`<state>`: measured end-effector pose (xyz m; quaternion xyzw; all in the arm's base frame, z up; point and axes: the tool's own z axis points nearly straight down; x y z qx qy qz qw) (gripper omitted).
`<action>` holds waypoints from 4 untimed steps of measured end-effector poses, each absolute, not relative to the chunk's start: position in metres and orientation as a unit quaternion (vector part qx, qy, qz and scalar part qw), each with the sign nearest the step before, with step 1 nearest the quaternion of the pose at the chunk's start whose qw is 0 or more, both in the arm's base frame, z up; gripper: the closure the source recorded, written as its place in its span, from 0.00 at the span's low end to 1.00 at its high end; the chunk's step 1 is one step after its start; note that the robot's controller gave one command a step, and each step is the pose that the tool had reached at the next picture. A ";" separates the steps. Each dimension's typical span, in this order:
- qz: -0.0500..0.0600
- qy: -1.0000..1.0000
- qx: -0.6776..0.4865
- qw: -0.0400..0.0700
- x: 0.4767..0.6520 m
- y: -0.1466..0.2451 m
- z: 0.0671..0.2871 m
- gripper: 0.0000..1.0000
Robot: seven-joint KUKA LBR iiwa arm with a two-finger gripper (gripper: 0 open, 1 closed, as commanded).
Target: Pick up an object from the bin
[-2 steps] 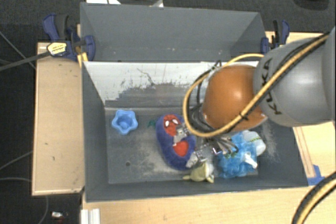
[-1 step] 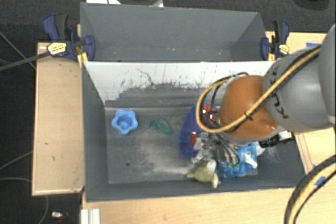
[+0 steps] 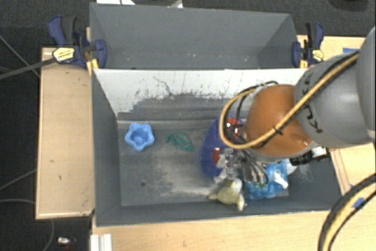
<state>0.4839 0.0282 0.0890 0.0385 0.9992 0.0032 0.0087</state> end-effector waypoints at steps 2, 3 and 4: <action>0.002 0.993 -0.119 0.008 0.488 0.008 0.170 1.00; 0.002 0.992 -0.122 0.011 0.499 0.014 0.173 1.00; 0.003 1.000 0.008 0.008 0.506 0.004 0.213 1.00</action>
Offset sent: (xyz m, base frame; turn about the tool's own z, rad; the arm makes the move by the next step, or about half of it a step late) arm -0.0034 -0.0349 0.0861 -0.4222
